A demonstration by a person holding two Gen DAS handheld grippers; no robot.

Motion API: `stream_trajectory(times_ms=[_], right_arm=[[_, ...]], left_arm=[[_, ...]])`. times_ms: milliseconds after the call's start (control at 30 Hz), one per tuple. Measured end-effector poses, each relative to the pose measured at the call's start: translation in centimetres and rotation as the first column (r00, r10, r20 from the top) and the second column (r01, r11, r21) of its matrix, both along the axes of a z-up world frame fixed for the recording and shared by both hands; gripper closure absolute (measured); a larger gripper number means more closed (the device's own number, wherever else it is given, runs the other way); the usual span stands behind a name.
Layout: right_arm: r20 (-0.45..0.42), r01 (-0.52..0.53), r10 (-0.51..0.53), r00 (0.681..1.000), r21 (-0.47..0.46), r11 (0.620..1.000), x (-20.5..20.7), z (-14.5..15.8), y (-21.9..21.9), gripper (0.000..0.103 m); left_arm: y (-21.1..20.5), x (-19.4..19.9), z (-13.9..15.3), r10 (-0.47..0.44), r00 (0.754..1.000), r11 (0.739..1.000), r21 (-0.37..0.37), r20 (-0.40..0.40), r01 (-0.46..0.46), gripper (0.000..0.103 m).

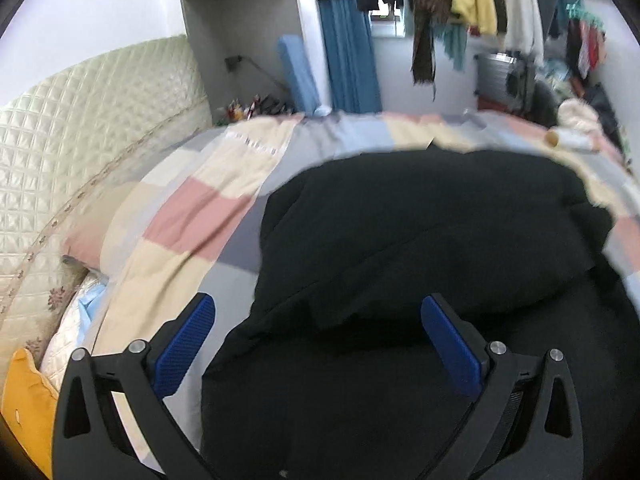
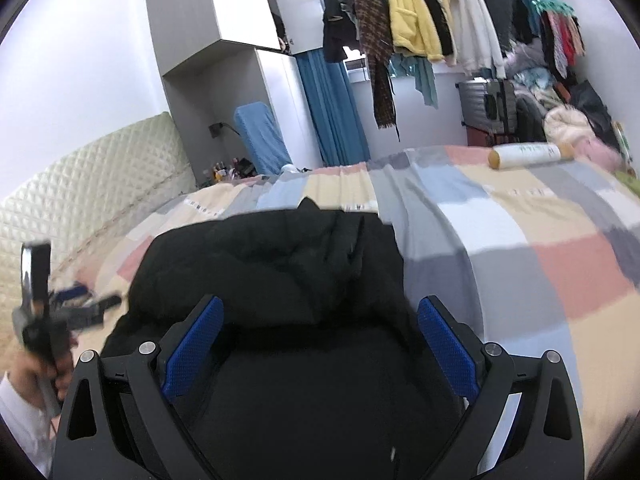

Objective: Fold large clothes
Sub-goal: 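Grasp the jacket hem with the left gripper and fold it toward the collar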

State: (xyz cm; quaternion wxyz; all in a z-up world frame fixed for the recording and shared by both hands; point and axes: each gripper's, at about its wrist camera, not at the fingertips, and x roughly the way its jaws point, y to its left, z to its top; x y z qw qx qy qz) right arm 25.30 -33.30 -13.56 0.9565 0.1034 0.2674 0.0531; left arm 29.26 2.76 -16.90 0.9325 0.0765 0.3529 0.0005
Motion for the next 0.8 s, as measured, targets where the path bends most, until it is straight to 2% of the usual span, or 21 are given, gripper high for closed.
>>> stream_trajectory(times_ms=[167,300,400,467,567,667,800], right_arm=[[-0.069,0.025,-0.023,0.997,0.023,0.999,6.3,-2.7,-0.6,0.009],[-0.095,0.047,-0.043,0.995,0.036,0.998,10.0,-5.4,-0.7,0.014],[-0.115,0.013,-0.01,0.993,0.021,1.0,11.7,-7.0,0.0,0.031],[-0.127,-0.038,0.038,0.991,0.001,0.999,12.4,-7.7,0.9,0.057],[-0.097,-0.076,0.076,0.992,0.002,0.997,12.5,-7.7,2.1,0.074],[-0.089,-0.111,0.108,0.99,-0.032,0.993,12.7,-7.1,3.7,0.082],[-0.09,-0.134,0.131,0.987,-0.035,0.99,13.4,-6.8,5.2,0.083]], left_arm=[[1.2,2.3,-4.1,0.028,0.997,0.997,0.079,-0.067,-0.023,0.001],[2.2,3.5,-5.7,0.058,0.996,0.992,0.115,-0.072,-0.049,0.0],[3.3,4.6,-6.2,0.058,0.996,0.997,0.059,-0.073,-0.054,0.0],[3.9,5.4,-6.5,0.043,0.996,0.999,0.029,-0.073,-0.041,0.0],[4.2,5.8,-6.4,0.058,0.998,0.998,0.009,-0.031,-0.058,0.0],[5.4,6.2,-6.4,0.112,0.994,0.992,-0.057,-0.017,-0.113,0.0],[7.8,6.7,-6.5,0.18,0.983,0.973,-0.146,-0.019,-0.181,0.0]])
